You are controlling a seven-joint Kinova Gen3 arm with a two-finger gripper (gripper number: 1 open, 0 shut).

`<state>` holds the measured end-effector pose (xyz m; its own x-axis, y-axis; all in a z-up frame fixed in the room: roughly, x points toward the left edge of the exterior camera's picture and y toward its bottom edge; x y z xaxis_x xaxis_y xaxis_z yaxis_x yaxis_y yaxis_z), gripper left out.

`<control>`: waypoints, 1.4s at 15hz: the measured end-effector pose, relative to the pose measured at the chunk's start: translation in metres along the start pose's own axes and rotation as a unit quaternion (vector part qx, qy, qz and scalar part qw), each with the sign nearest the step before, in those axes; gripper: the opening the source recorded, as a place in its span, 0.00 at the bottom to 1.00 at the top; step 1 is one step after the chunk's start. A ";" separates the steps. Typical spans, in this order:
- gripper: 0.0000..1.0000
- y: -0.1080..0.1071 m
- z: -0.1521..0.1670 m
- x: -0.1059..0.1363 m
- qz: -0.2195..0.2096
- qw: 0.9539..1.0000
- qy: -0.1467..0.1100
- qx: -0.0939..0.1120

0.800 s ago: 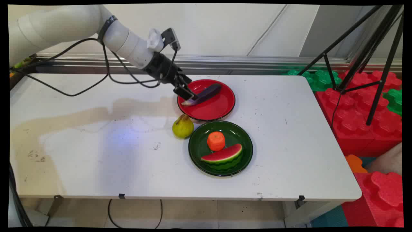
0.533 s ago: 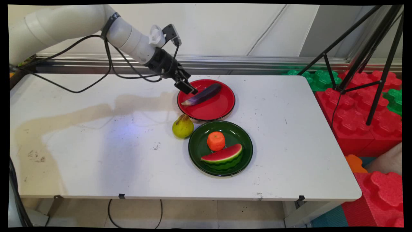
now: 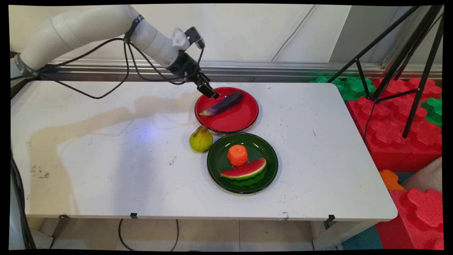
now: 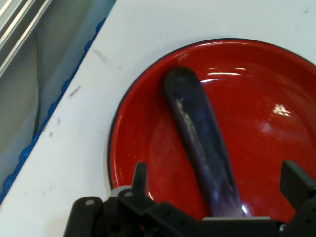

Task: Pick up the eggplant from the red plate

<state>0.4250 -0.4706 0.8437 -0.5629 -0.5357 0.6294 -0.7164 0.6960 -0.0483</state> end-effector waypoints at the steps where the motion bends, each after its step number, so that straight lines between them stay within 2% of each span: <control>1: 1.00 -0.004 0.005 0.001 -0.005 1.000 -0.002 0.000; 8: 1.00 -0.018 0.042 0.005 -0.035 0.999 -0.016 -0.006; 21: 1.00 -0.019 0.087 0.007 -0.072 0.997 -0.033 -0.023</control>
<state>0.3990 -0.5291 0.7817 -0.4821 -0.6606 0.5755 -0.7730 0.6299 0.0755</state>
